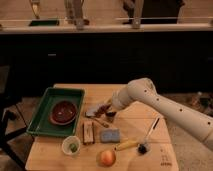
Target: Place grapes in metal cup
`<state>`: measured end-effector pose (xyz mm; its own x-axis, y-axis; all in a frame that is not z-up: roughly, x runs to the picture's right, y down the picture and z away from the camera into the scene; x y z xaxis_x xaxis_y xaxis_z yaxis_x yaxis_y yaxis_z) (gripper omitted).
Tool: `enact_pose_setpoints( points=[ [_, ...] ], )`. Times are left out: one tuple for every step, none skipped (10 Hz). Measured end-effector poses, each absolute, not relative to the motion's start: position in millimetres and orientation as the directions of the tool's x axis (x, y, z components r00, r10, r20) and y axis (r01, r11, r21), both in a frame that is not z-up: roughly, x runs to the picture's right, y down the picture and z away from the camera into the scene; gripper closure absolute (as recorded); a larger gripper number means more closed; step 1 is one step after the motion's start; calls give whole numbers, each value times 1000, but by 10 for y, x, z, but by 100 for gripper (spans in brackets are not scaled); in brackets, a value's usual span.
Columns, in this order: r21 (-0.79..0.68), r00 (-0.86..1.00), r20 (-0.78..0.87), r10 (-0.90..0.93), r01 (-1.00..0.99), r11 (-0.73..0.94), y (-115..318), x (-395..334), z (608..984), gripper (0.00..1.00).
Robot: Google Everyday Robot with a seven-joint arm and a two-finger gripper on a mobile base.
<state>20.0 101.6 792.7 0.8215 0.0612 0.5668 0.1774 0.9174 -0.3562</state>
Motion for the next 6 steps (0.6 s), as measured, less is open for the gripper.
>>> enact_pose_setpoints(
  points=[
    [-357, 820, 568, 69, 171, 918, 1007, 203, 7933, 100],
    [-358, 819, 569, 76, 163, 920, 995, 209, 7944, 100],
    [-358, 819, 569, 79, 160, 920, 989, 214, 7954, 100],
    [-359, 819, 568, 83, 156, 920, 987, 223, 7964, 100],
    [-362, 818, 568, 90, 150, 920, 982, 231, 7987, 100],
    [-363, 818, 568, 93, 148, 920, 980, 236, 7998, 100]
  ],
)
